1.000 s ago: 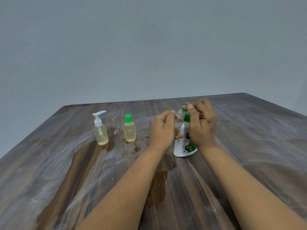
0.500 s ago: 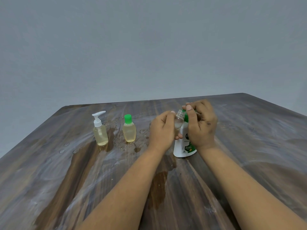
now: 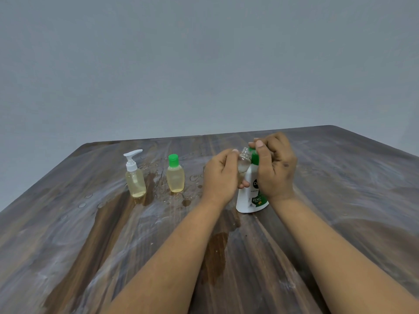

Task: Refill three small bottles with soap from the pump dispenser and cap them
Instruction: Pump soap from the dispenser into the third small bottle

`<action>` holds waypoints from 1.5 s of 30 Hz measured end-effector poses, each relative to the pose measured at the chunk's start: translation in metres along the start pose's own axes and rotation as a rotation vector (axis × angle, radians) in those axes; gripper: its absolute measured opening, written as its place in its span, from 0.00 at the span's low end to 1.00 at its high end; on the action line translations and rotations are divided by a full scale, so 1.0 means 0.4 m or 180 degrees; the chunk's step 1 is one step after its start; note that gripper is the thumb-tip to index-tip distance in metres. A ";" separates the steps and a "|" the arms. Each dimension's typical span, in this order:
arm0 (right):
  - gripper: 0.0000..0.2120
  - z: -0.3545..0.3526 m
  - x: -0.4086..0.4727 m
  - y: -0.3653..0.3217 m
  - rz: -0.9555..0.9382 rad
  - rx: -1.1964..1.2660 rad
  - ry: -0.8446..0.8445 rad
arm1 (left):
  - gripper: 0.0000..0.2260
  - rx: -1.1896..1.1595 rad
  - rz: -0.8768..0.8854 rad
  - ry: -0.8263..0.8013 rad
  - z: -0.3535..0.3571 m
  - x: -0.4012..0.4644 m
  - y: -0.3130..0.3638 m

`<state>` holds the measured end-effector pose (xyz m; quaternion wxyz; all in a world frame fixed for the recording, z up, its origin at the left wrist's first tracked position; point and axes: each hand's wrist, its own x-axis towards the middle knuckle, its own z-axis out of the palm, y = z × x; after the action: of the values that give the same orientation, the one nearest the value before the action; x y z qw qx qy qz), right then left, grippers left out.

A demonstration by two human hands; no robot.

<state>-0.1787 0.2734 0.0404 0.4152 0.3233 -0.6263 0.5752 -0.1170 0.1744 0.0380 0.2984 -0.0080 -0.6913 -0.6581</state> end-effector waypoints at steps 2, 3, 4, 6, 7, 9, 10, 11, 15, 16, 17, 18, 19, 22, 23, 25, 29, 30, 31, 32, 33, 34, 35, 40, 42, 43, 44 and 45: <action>0.13 -0.002 0.000 -0.003 -0.0056 0.0035 -0.0017 | 0.16 0.0008 0.0018 0.0008 0.001 -0.001 0.002; 0.13 -0.003 -0.001 -0.004 -0.0104 0.0054 -0.0027 | 0.17 0.0017 0.0026 0.0017 0.000 -0.002 0.002; 0.14 -0.005 -0.002 -0.004 -0.0144 0.0079 -0.0029 | 0.17 0.0033 0.0033 0.0023 -0.001 -0.002 0.003; 0.15 -0.006 -0.003 -0.001 -0.0179 0.0109 -0.0033 | 0.17 0.0052 0.0025 0.0018 -0.001 0.000 0.000; 0.15 -0.005 -0.004 0.000 -0.0188 0.0109 -0.0036 | 0.17 0.0055 0.0017 0.0022 -0.002 0.001 -0.001; 0.14 -0.001 -0.001 0.000 -0.0120 0.0136 -0.0035 | 0.17 0.0064 -0.0002 0.0039 -0.001 0.001 -0.001; 0.12 0.000 0.001 -0.002 -0.0050 0.0154 -0.0031 | 0.17 0.0065 -0.0007 0.0043 -0.001 0.001 -0.001; 0.11 0.001 0.002 -0.004 0.0004 0.0160 -0.0022 | 0.17 0.0061 -0.0007 0.0040 -0.001 0.001 -0.001; 0.11 -0.004 0.004 -0.005 -0.0021 0.0072 -0.0073 | 0.17 0.0014 -0.0008 0.0019 0.000 0.001 0.000; 0.13 -0.006 0.001 -0.006 -0.0075 0.0028 -0.0111 | 0.17 0.0013 -0.0006 0.0019 0.000 0.000 0.001; 0.14 -0.008 0.000 -0.007 -0.0139 -0.0001 -0.0132 | 0.17 0.0026 0.0003 0.0020 -0.001 0.001 0.003; 0.15 -0.009 -0.001 -0.009 -0.0174 -0.0005 -0.0136 | 0.17 0.0044 0.0005 0.0022 -0.001 0.002 0.003; 0.16 -0.010 -0.001 -0.010 -0.0173 0.0007 -0.0135 | 0.17 0.0052 -0.0001 0.0028 -0.001 0.001 0.002; 0.17 -0.008 0.000 -0.010 -0.0084 0.0094 -0.0102 | 0.17 0.0071 -0.0013 0.0046 -0.001 0.001 0.002; 0.17 -0.006 0.001 -0.009 -0.0028 0.0136 -0.0087 | 0.17 0.0063 -0.0020 0.0043 -0.002 0.001 0.003; 0.18 -0.004 0.001 -0.006 0.0079 0.0190 -0.0061 | 0.17 0.0038 -0.0036 0.0040 -0.002 0.002 0.003; 0.14 -0.006 0.005 -0.005 0.0085 0.0178 -0.0068 | 0.16 0.0028 -0.0046 0.0061 -0.002 0.001 0.004; 0.14 -0.008 0.004 -0.003 -0.0007 0.0141 -0.0084 | 0.16 0.0019 -0.0053 0.0065 -0.002 0.001 0.005; 0.15 -0.009 0.003 -0.001 -0.0087 0.0115 -0.0093 | 0.16 0.0026 -0.0052 0.0059 -0.002 0.001 0.006; 0.15 -0.010 0.003 0.001 -0.0121 0.0121 -0.0091 | 0.16 0.0034 -0.0049 0.0044 -0.002 0.001 0.007; 0.16 -0.010 0.002 0.002 -0.0111 0.0160 -0.0082 | 0.16 0.0027 -0.0050 0.0031 -0.001 0.000 0.008; 0.16 -0.010 0.002 0.002 -0.0086 0.0219 -0.0066 | 0.16 0.0011 -0.0060 0.0026 0.000 0.000 0.008; 0.16 -0.009 0.002 0.003 -0.0052 0.0280 -0.0042 | 0.16 0.0001 -0.0073 0.0031 0.000 0.000 0.008; 0.15 -0.004 0.001 0.003 0.0051 0.0233 -0.0056 | 0.16 -0.0005 -0.0091 0.0050 0.000 0.000 0.007; 0.12 -0.002 0.003 -0.001 0.0087 0.0182 -0.0072 | 0.17 0.0004 -0.0077 0.0031 0.000 -0.002 0.008; 0.12 -0.001 0.004 -0.002 0.0099 0.0179 -0.0072 | 0.17 0.0013 -0.0074 0.0027 0.000 -0.001 0.009; 0.12 -0.003 0.003 -0.003 0.0094 0.0195 -0.0076 | 0.17 0.0019 -0.0078 0.0029 0.000 -0.002 0.009; 0.13 -0.004 0.002 -0.002 0.0063 0.0218 -0.0080 | 0.17 0.0021 -0.0083 0.0036 -0.001 -0.003 0.009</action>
<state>-0.1780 0.2749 0.0415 0.3902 0.3383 -0.6146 0.5963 -0.1145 0.1751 0.0410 0.2936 0.0057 -0.6918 -0.6597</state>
